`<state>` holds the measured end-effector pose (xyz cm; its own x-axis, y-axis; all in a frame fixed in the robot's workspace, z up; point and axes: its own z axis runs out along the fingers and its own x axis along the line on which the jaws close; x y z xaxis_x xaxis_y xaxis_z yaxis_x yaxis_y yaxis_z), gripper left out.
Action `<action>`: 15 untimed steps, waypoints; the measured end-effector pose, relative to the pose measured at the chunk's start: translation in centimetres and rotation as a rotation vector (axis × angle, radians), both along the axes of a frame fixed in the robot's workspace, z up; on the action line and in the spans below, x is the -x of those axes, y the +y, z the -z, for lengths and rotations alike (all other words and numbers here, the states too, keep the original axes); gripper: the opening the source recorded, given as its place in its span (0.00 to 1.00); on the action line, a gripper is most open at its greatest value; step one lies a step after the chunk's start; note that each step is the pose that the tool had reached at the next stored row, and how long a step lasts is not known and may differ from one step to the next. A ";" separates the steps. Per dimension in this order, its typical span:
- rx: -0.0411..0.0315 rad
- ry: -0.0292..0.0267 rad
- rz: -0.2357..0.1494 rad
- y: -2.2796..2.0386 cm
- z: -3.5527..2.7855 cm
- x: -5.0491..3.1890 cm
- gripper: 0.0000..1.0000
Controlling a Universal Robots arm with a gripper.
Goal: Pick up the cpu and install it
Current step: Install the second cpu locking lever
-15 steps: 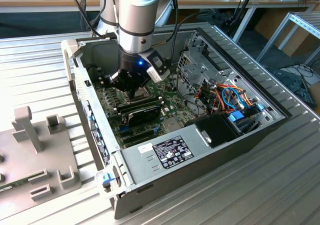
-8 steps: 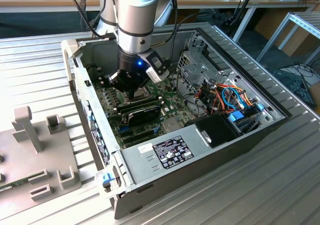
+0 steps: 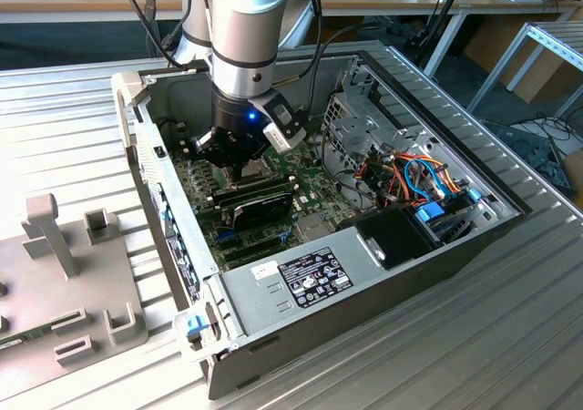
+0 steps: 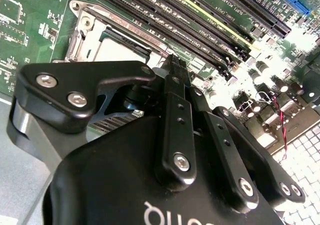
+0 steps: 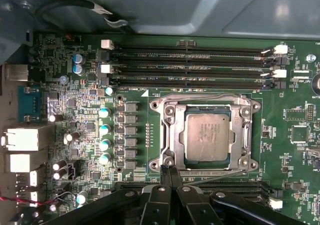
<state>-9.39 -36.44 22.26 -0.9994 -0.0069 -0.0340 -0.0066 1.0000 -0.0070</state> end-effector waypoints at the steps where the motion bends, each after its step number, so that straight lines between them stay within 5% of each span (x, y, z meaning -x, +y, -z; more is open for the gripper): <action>1: 0.0000 0.0000 0.000 0.00 0.00 -0.01 0.11; 15: 0.0029 0.0001 0.000 0.00 -1.39 0.00 0.11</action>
